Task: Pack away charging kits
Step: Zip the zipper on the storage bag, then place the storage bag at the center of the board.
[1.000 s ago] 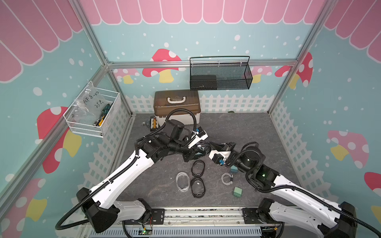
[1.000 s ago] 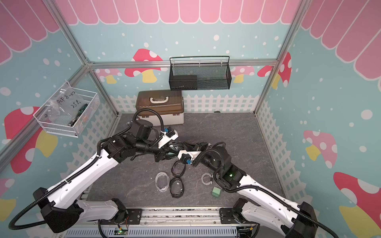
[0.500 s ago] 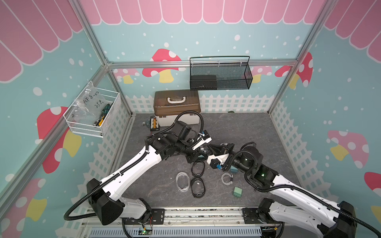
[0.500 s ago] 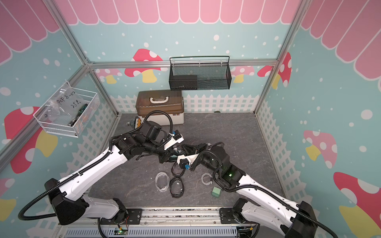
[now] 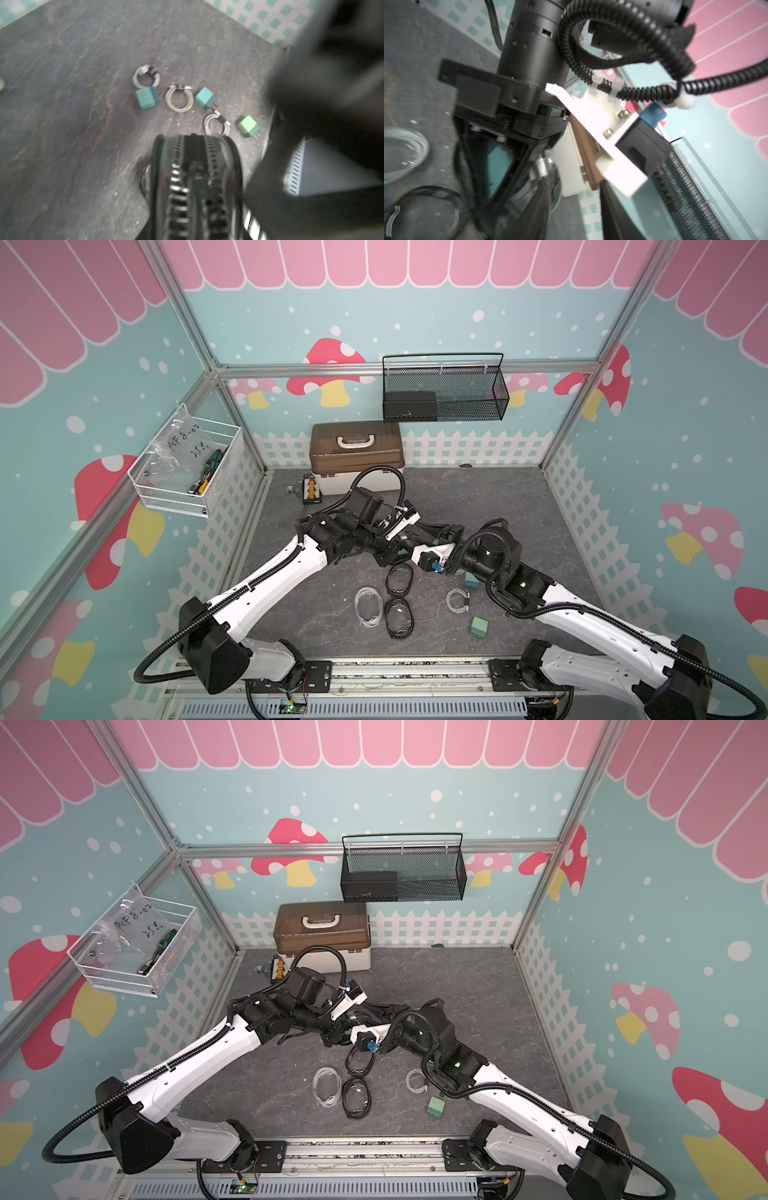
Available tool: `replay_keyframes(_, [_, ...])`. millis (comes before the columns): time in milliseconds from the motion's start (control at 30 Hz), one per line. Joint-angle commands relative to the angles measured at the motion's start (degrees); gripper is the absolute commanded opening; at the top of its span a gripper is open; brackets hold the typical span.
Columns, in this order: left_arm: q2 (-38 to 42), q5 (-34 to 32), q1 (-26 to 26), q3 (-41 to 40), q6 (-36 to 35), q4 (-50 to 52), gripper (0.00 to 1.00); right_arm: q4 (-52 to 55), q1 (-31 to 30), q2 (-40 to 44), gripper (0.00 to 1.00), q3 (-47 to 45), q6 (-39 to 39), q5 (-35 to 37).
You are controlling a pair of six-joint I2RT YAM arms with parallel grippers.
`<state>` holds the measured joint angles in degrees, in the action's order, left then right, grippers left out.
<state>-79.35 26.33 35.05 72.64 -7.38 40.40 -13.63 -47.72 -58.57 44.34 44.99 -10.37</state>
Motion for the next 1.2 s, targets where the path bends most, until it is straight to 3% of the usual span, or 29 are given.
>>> replay_keyframes(0, [1.6,-2.4,-6.7,-4.6,12.4,-12.5,0.0,-3.1,-0.6,4.1,0.55,-2.5,-4.6,-5.7])
replay_keyframes(133, [3.3,-3.6,-18.3,-16.3,30.7,-27.4,0.0,-3.7,-0.6,11.2,0.65,-8.7,-11.9,-5.3])
replay_keyframes(167, [3.1,-3.1,-20.6,-19.3,34.7,-30.9,0.0,-4.5,-0.6,13.1,0.72,-10.6,-15.4,-3.8])
replay_keyframes(267, [1.5,-4.5,-24.3,-25.9,42.6,-38.0,0.0,-6.5,-0.6,17.4,0.93,-14.4,-29.6,3.2])
replay_keyframes(333, [-0.3,-6.1,-25.5,-28.0,45.8,-39.9,0.0,-6.1,-0.5,19.0,0.98,-15.4,-37.7,8.8])
replay_keyframes(500, [-4.6,-0.9,-27.2,-33.8,51.5,-51.4,0.07,4.6,0.1,17.2,0.99,-13.9,-56.7,24.1])
replay_keyframes(600, [-9.2,0.7,-27.5,-34.3,52.1,-53.5,0.09,12.2,1.1,12.3,0.99,-12.1,-65.3,27.9])
replay_keyframes(633, [-10.5,1.0,-27.6,-34.6,52.3,-54.2,0.12,13.9,1.4,11.0,0.99,-11.6,-68.6,29.0])
replay_keyframes(733, [-13.2,-0.5,-27.5,-35.6,52.3,-54.9,0.38,20.3,2.3,7.3,0.99,-9.0,-79.9,32.7])
replay_keyframes(800, [-13.4,-2.4,-27.5,-35.8,51.5,-53.0,0.52,23.3,2.3,5.4,0.99,-7.5,-82.9,34.8])
replay_keyframes(833, [-13.1,-3.4,-27.5,-36.0,51.0,-51.9,0.64,25.2,2.3,4.5,0.99,-7.0,-85.1,36.5])
replay_keyframes(867, [-12.3,-4.7,-27.5,-36.1,50.5,-50.6,0.99,26.9,2.4,3.9,0.99,-6.6,-87.0,37.4])
replay_keyframes(1033, [-5.7,-14.0,-27.5,-33.8,48.5,-36.9,1.0,27.4,6.6,-0.1,0.96,-3.4,-82.3,35.8])
replay_keyframes(1167, [-0.6,-23.9,-27.5,-25.6,50.3,-15.6,1.0,29.5,11.4,-5.1,0.97,0.3,-79.3,37.7])
